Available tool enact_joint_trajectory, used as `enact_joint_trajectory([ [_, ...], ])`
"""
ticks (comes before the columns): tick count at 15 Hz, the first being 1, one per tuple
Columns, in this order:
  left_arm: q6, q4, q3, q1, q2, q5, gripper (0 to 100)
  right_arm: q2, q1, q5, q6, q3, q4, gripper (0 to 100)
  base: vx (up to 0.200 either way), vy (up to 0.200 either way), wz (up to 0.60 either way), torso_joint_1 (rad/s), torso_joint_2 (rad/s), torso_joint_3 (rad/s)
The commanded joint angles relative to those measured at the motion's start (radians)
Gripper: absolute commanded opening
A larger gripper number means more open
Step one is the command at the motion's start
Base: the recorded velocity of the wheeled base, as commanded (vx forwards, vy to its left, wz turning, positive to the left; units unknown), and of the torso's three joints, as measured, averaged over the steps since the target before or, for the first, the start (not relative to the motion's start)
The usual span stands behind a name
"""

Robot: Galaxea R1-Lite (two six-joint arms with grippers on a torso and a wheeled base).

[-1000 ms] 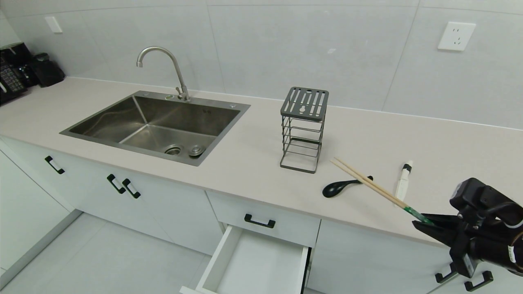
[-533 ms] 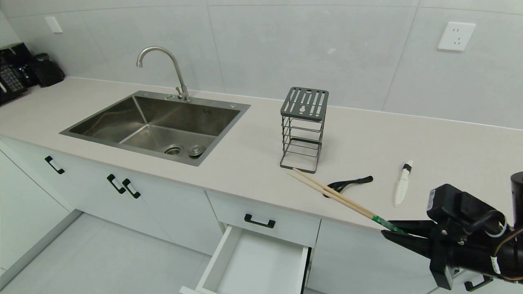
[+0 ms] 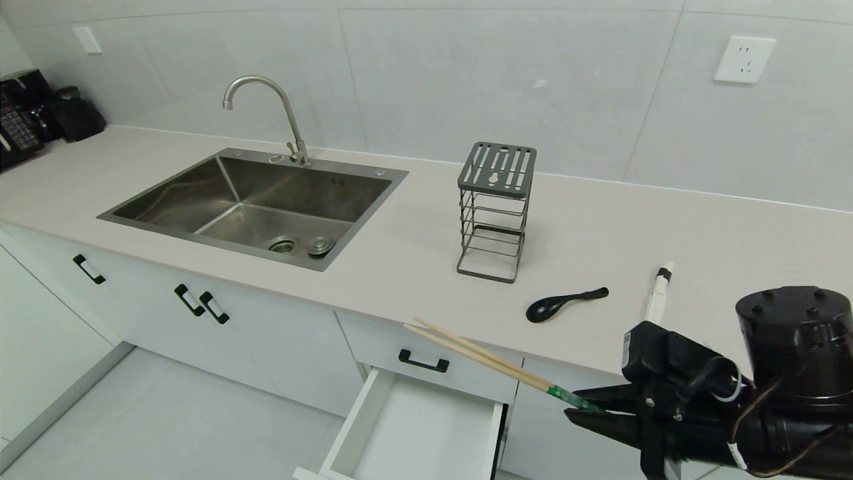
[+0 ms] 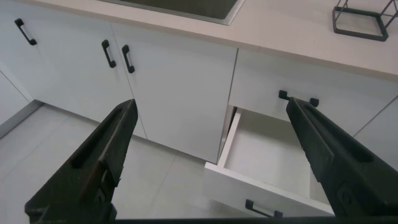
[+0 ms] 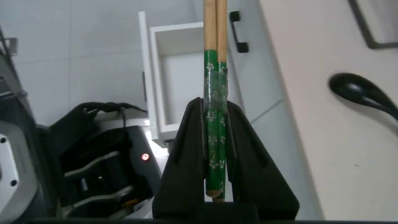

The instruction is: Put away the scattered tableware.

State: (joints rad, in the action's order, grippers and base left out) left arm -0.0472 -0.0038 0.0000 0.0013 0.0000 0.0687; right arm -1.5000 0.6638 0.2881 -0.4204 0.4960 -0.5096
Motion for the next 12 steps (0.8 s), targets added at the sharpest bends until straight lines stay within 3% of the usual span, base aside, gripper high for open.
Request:
enact_joint_trajectory([
  [1, 0.0, -0.001, 0.0, 0.0, 0.0, 0.0, 100, -0.039, 0.036, 0.01, 0.02, 0.001, 0.005, 0, 0.0, 0.0, 0.0, 0.0, 0.0, 0.0],
  [4, -0.002, -0.001, 0.0, 0.0, 0.0, 0.0, 100, -0.06, 0.149, 0.002, 0.193, 0.007, -0.012, 0, 0.0, 0.0, 0.0, 0.0, 0.0, 0.0],
  [5, -0.002, -0.001, 0.0, 0.0, 0.0, 0.0, 100, -0.069, 0.175, 0.002, 0.196, 0.021, -0.026, 0, 0.0, 0.0, 0.0, 0.0, 0.0, 0.0],
  [9, 0.0, -0.001, 0.0, 0.0, 0.0, 0.0, 100, -0.138, 0.184, -0.024, 0.2, 0.09, -0.023, 0, 0.0, 0.0, 0.0, 0.0, 0.0, 0.0],
  [12, -0.002, -0.001, 0.0, 0.0, 0.0, 0.0, 100, -0.201, 0.186, -0.109, 0.198, 0.151, -0.018, 0, 0.0, 0.0, 0.0, 0.0, 0.0, 0.0],
])
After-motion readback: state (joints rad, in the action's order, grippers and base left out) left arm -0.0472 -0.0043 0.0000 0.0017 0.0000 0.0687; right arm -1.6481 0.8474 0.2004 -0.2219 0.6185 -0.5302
